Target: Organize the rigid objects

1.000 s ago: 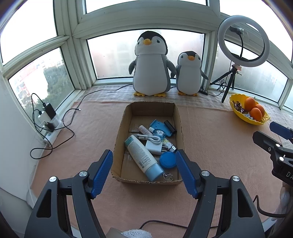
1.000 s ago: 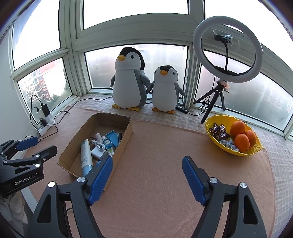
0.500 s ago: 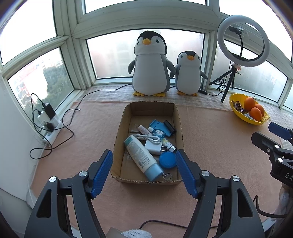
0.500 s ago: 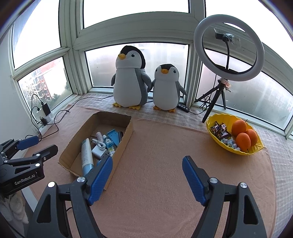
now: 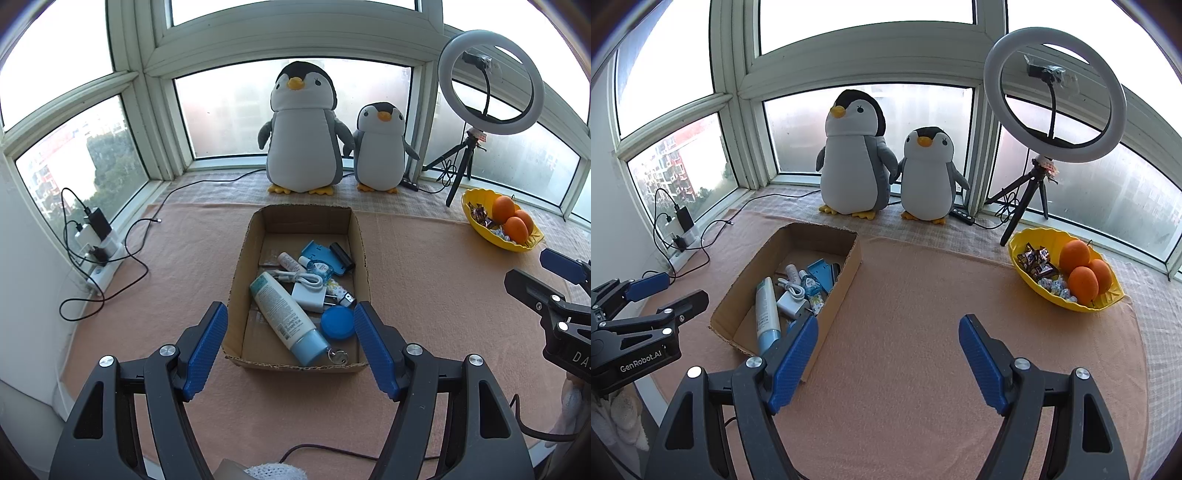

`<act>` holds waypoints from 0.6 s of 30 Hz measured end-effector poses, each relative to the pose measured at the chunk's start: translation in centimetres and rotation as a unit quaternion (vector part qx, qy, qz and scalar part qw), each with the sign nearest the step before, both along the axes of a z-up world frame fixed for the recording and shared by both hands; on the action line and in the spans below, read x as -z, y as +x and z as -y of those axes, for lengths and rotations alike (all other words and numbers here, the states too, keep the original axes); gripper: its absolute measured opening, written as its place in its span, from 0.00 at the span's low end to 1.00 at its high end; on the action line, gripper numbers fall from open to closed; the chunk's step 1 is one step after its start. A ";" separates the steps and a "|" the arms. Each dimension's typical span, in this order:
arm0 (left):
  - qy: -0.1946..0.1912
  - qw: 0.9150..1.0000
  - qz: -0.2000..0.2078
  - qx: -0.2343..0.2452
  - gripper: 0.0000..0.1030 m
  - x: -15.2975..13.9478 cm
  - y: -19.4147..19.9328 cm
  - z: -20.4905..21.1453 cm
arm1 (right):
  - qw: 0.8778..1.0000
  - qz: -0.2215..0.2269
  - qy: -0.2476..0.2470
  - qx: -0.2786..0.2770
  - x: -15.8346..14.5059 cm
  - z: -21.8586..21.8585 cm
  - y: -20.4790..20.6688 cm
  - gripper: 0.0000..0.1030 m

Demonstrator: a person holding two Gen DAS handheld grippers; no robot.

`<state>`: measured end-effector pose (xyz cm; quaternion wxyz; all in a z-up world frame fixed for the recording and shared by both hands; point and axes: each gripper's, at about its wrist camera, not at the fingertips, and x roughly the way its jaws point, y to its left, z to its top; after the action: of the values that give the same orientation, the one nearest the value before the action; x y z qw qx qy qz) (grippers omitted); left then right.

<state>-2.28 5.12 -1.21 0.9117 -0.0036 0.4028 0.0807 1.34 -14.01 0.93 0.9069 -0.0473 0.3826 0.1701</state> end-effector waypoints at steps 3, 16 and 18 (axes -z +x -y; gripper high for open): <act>0.000 1.000 0.000 0.000 0.69 0.0 0.0 0.0 | 1.000 -0.002 0.001 -0.002 0.1 0.0 0.0 0.73; -0.001 1.000 -0.002 0.001 0.69 0.2 0.2 0.1 | 1.000 -0.004 0.001 -0.002 0.3 -0.1 0.1 0.73; -0.002 1.000 -0.002 0.001 0.69 0.2 0.2 0.1 | 1.000 -0.004 0.001 -0.002 0.3 -0.1 0.1 0.73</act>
<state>-2.10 4.99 -1.37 0.9111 -0.0045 0.4045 0.0792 1.45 -13.92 0.59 0.9050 -0.0466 0.3861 0.1723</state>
